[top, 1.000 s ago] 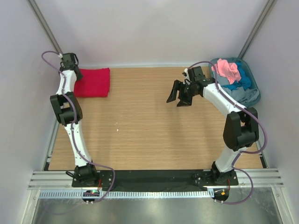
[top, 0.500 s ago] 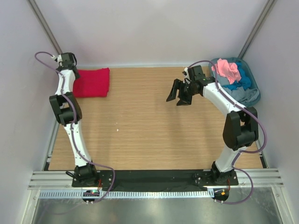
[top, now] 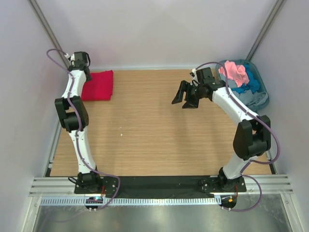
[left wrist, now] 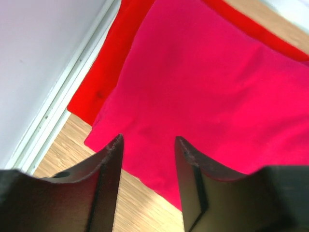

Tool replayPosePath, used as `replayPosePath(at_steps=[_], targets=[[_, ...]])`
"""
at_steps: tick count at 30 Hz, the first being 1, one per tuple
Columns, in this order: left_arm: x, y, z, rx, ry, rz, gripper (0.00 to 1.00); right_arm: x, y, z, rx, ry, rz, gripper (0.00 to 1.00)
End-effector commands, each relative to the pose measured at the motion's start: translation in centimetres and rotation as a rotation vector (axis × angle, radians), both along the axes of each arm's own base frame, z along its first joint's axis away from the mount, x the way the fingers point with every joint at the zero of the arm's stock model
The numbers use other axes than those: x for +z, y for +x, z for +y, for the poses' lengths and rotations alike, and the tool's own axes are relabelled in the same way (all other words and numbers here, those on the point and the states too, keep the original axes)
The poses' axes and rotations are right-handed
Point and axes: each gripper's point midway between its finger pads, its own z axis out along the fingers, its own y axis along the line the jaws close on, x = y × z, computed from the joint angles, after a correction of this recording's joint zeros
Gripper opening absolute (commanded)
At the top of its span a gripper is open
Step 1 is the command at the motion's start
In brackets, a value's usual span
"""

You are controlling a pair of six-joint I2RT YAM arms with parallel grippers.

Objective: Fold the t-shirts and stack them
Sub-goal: Neatly place the folded tshirt to the corner

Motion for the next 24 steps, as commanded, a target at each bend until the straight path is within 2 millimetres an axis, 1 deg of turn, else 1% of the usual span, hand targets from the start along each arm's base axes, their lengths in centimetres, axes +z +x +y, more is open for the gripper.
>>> replayPosePath(at_steps=[1, 2, 3, 4, 5, 6, 7, 8, 10, 11, 12, 13, 15, 16, 18, 19, 20, 21, 22, 23, 24], targets=[[-1.9, -0.2, 2.4, 0.04, -0.009, 0.029, 0.44, 2.7, -0.5, 0.4, 0.008, 0.045, -0.071, 0.75], [-2.3, -0.1, 2.9, 0.046, -0.011, 0.036, 0.42, 2.7, -0.6, 0.4, 0.009, 0.047, -0.073, 0.74], [-4.2, -0.4, 3.8, 0.063, -0.02, 0.072, 0.39, 2.5, -0.7, 0.3, 0.01, 0.048, -0.07, 0.74], [-4.6, -0.3, 4.4, 0.082, -0.033, 0.067, 0.33, 2.6, -0.7, 0.4, 0.011, 0.05, -0.068, 0.74], [-4.4, -0.1, 5.4, 0.102, -0.041, 0.053, 0.31, 2.5, -0.8, 0.4, 0.012, 0.051, -0.068, 0.74], [-5.5, -0.3, 5.8, 0.113, -0.058, 0.069, 0.31, 2.5, -0.8, 0.4, 0.013, 0.052, -0.068, 0.74], [-5.7, -0.2, 6.0, 0.118, -0.067, 0.068, 0.31, 2.4, -0.7, 0.5, 0.013, 0.053, -0.063, 0.74], [-5.5, 0.0, 6.5, 0.125, -0.074, 0.055, 0.31, 2.2, -0.8, 0.6, 0.013, 0.058, -0.055, 0.74], [-5.3, 0.3, 6.4, 0.119, -0.082, 0.049, 0.35, 2.4, -0.6, 0.8, 0.014, 0.066, -0.053, 0.74], [-4.7, 0.5, 6.4, 0.112, -0.081, 0.038, 0.35, 2.4, -0.4, 0.9, 0.014, 0.069, -0.05, 0.74], [-4.1, 0.8, 6.2, 0.102, -0.085, 0.023, 0.36, 2.8, -0.3, 1.0, 0.013, 0.076, -0.053, 0.74], [-2.9, 1.0, 6.1, 0.092, -0.094, -0.003, 0.38, 3.0, -0.1, 1.1, 0.012, 0.078, -0.056, 0.74], [-1.3, 1.3, 6.0, 0.086, -0.101, -0.04, 0.41, 3.4, 0.2, 1.0, 0.006, 0.073, -0.066, 0.74], [0.4, 1.3, 5.7, 0.081, -0.104, -0.07, 0.43, 3.5, 0.3, 1.0, 0.004, 0.07, -0.067, 0.74], [2.3, 1.0, 5.4, 0.086, -0.112, -0.101, 0.46, 3.6, 0.3, 0.8, -0.003, 0.063, -0.068, 0.74], [2.8, 0.8, 4.7, 0.083, -0.118, -0.104, 0.48, 3.6, 0.3, 0.8, -0.011, 0.063, -0.064, 0.74], [4.6, 0.5, 4.0, 0.066, -0.132, -0.132, 0.49, 3.7, 0.2, 0.8, -0.011, 0.065, -0.066, 0.74], [5.1, 0.3, 3.4, 0.068, -0.155, -0.144, 0.49, 4.0, 0.1, 0.7, -0.016, 0.066, -0.072, 0.74], [5.3, 0.0, 2.4, 0.055, -0.171, -0.139, 0.49, 4.3, 0.1, 0.6, -0.028, 0.065, -0.076, 0.74], [6.7, -0.4, 1.3, 0.043, -0.191, -0.159, 0.49, 4.6, 0.0, 0.6, -0.032, 0.067, -0.082, 0.74], [7.1, -1.1, 0.3, 0.034, -0.222, -0.15, 0.49, 4.8, 0.0, 0.5, -0.037, 0.068, -0.083, 0.74]])
